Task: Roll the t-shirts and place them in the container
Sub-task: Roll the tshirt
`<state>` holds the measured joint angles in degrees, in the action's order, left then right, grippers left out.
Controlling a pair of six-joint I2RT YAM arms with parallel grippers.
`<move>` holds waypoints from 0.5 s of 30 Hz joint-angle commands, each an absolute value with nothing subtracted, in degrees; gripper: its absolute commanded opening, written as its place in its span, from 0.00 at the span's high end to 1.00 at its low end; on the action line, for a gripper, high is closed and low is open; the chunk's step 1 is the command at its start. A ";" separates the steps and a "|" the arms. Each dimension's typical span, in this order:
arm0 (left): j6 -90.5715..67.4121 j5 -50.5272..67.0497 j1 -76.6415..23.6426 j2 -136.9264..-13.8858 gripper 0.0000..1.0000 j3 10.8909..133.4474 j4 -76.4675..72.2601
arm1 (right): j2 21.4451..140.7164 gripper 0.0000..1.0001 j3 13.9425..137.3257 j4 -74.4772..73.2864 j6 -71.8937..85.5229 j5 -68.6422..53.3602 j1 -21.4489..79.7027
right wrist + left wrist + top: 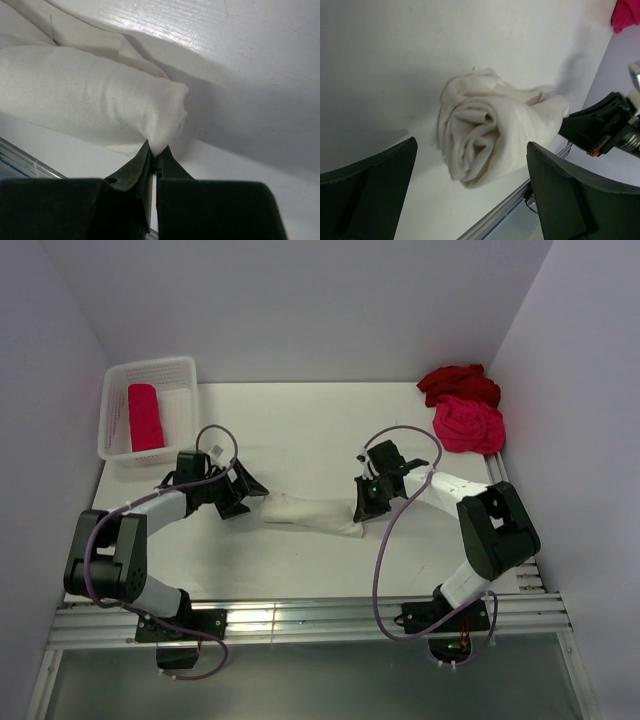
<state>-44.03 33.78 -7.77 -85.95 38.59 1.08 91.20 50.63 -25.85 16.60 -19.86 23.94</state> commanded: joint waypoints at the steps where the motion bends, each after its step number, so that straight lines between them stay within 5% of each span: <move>1: -41.49 34.98 -7.47 -82.36 0.05 35.43 4.57 | 93.25 1.00 51.68 -26.98 14.24 -14.50 22.85; 15: -49.12 38.94 -7.82 -89.82 0.07 30.41 -8.17 | 92.46 1.00 50.80 -26.28 14.68 -14.94 22.94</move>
